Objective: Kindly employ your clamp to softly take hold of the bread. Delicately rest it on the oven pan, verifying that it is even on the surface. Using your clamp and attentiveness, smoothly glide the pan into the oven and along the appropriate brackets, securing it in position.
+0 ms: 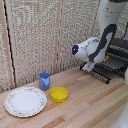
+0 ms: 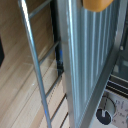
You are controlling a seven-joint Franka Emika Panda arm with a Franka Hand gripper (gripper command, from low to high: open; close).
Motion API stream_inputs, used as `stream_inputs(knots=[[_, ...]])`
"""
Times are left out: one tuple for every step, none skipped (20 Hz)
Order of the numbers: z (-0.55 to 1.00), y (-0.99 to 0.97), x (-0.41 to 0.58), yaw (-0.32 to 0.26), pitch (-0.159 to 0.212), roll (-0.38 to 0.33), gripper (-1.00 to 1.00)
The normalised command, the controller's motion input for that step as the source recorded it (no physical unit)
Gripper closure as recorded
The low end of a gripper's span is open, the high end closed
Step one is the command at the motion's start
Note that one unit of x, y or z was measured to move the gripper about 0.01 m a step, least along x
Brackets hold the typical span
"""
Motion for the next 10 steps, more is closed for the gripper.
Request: stream_inputs(knots=[[0.0, -0.13, -0.034, 0.115, 0.029, 0.027, 1.0], [0.0, -0.1, -0.057, 0.097, 0.011, 0.015, 1.0], [0.0, -0.13, -0.074, 0.084, 0.0, 0.01, 1.0], [0.01, -0.17, -0.129, 0.088, 0.0, 0.0, 1.0], [0.03, -0.31, -0.186, 0.115, 0.0, 0.0, 1.0], [0.02, -0.37, -0.131, 0.125, 0.0, 0.0, 1.0], [0.02, -0.41, -0.174, 0.133, 0.0, 0.0, 1.0], [0.01, -0.41, -0.229, 0.134, 0.0, 0.007, 1.0], [0.03, -0.44, -0.257, 0.13, 0.0, 0.032, 1.0], [0.04, -0.39, -0.229, 0.132, 0.0, 0.033, 1.0]])
